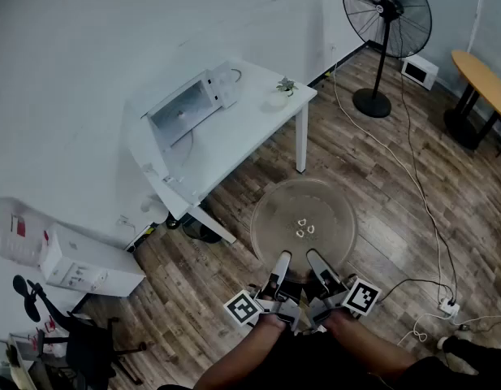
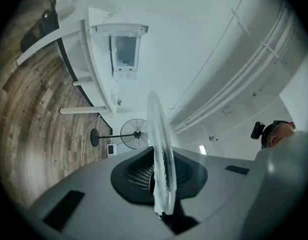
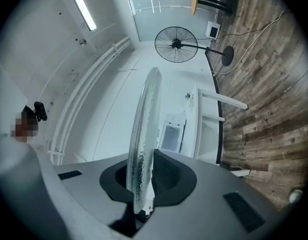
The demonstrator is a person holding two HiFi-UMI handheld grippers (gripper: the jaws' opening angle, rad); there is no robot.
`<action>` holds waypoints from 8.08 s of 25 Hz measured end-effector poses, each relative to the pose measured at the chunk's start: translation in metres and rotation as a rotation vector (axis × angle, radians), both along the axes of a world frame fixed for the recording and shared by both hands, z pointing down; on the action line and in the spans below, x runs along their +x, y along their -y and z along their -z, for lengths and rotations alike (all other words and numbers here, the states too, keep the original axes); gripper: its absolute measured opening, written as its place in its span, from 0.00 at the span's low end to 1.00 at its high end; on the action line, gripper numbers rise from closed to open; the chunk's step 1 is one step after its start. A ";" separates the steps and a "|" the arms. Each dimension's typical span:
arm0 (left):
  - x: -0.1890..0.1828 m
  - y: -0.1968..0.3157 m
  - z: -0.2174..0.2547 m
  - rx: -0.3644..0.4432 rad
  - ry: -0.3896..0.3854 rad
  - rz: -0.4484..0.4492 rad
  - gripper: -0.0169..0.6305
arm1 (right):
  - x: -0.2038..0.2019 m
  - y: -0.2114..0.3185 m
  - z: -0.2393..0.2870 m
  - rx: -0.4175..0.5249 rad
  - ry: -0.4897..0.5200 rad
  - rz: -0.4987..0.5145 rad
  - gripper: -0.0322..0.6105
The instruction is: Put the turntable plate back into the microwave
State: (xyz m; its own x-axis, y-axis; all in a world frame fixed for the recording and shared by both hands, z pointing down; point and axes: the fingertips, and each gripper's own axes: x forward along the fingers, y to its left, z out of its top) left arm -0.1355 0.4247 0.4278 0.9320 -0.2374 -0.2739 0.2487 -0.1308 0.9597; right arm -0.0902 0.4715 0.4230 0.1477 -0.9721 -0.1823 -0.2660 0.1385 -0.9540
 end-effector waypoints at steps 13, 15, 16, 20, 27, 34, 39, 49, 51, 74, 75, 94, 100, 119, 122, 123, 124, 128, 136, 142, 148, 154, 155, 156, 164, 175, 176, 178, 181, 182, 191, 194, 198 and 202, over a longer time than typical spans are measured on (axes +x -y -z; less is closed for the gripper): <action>-0.013 -0.001 0.009 0.020 0.004 0.001 0.11 | -0.013 -0.001 0.008 0.007 0.005 -0.011 0.14; -0.013 0.003 0.010 0.026 0.002 -0.004 0.11 | -0.013 0.003 0.008 0.006 0.007 -0.019 0.14; -0.013 0.006 0.011 0.026 0.002 -0.007 0.11 | -0.013 0.005 0.008 0.006 0.009 -0.020 0.14; -0.017 0.023 0.011 0.025 -0.003 -0.018 0.11 | -0.018 0.023 0.010 0.014 -0.003 -0.027 0.14; -0.021 0.058 0.009 0.018 -0.007 -0.038 0.12 | -0.022 0.056 0.006 -0.003 0.000 -0.052 0.14; 0.006 0.097 0.005 -0.005 -0.012 -0.014 0.12 | 0.006 0.097 0.002 -0.019 -0.001 -0.021 0.14; 0.039 0.130 0.001 -0.016 -0.017 0.031 0.12 | 0.041 0.132 -0.002 -0.031 0.002 0.028 0.14; 0.116 0.192 0.002 -0.024 -0.019 0.145 0.12 | 0.122 0.201 0.001 -0.027 0.013 0.154 0.14; 0.128 0.202 0.001 -0.028 -0.020 0.170 0.12 | 0.135 0.212 0.001 -0.026 0.013 0.182 0.14; 0.182 0.314 -0.013 -0.071 -0.021 0.355 0.11 | 0.194 0.334 -0.013 -0.042 0.043 0.390 0.14; 0.182 0.322 -0.013 -0.072 -0.020 0.363 0.11 | 0.195 0.342 -0.014 -0.045 0.038 0.397 0.14; 0.155 0.466 -0.034 -0.127 0.033 0.505 0.11 | 0.169 0.495 -0.038 -0.121 0.069 0.533 0.14; 0.151 0.502 -0.042 -0.151 0.031 0.562 0.11 | 0.165 0.536 -0.044 -0.128 0.046 0.583 0.14; 0.155 0.604 -0.078 -0.187 0.041 0.819 0.11 | 0.171 0.652 -0.081 -0.206 0.047 0.828 0.14; 0.150 0.621 -0.087 -0.188 0.044 0.827 0.10 | 0.168 0.671 -0.087 -0.203 0.036 0.838 0.14; 0.147 0.628 -0.089 -0.184 0.037 0.829 0.10 | 0.165 0.679 -0.088 -0.198 0.033 0.840 0.13; 0.144 0.635 -0.091 -0.177 0.029 0.831 0.10 | 0.162 0.686 -0.089 -0.194 0.033 0.840 0.13; 0.140 0.659 -0.095 -0.133 0.029 0.840 0.10 | 0.160 0.708 -0.099 -0.197 0.032 0.840 0.13; 0.140 0.702 -0.108 -0.107 0.042 0.869 0.10 | 0.160 0.753 -0.113 -0.181 -0.001 0.860 0.14; 0.141 0.727 -0.117 -0.111 0.031 0.906 0.10 | 0.162 0.778 -0.126 -0.181 -0.015 0.877 0.15; 0.145 0.747 -0.121 -0.144 0.009 0.912 0.10 | 0.167 0.792 -0.127 -0.176 -0.032 0.861 0.14; 0.142 0.768 -0.125 -0.162 -0.022 0.921 0.10 | 0.169 0.789 -0.127 -0.130 -0.047 0.893 0.16; 0.143 0.771 -0.124 -0.161 -0.022 0.915 0.10 | 0.169 0.791 -0.127 -0.133 -0.037 0.889 0.15; 0.144 0.774 -0.124 -0.158 -0.018 0.910 0.10 | 0.170 0.793 -0.128 -0.140 -0.020 0.883 0.15; 0.145 0.779 -0.118 -0.105 -0.001 0.897 0.12 | 0.173 0.801 -0.124 -0.107 0.092 0.827 0.15; 0.142 0.762 -0.119 -0.033 0.090 0.835 0.15 | 0.166 0.813 -0.123 -0.092 0.143 0.805 0.16; 0.142 0.762 -0.120 -0.044 0.089 0.832 0.15 | 0.166 0.813 -0.124 -0.096 0.140 0.805 0.16; 0.141 0.763 -0.121 -0.057 0.079 0.832 0.15 | 0.165 0.813 -0.126 -0.108 0.136 0.803 0.16; 0.143 0.766 -0.118 -0.074 0.032 0.838 0.15 | 0.167 0.812 -0.128 -0.151 0.115 0.799 0.16; 0.144 0.766 -0.117 -0.080 0.019 0.842 0.15 | 0.168 0.811 -0.129 -0.166 0.100 0.799 0.16; 0.145 0.775 -0.121 -0.129 -0.017 0.879 0.17 | 0.174 0.801 -0.130 -0.188 0.044 0.793 0.17; 0.145 0.778 -0.120 -0.122 -0.006 0.885 0.17 | 0.177 0.803 -0.133 -0.185 0.045 0.784 0.18; 0.145 0.780 -0.119 -0.119 0.019 0.886 0.18 | 0.177 0.811 -0.129 -0.178 0.108 0.788 0.17; 0.147 0.780 -0.120 -0.101 0.086 0.861 0.19 | 0.180 0.817 -0.129 -0.190 0.139 0.749 0.16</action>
State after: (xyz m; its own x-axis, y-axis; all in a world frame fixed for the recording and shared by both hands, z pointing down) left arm 0.0119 -0.3550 0.5483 0.4334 -0.8886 -0.1503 0.0287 -0.1531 0.9878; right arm 0.0900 -0.3453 0.5517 -0.5506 -0.8342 -0.0311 -0.0422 0.0651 -0.9970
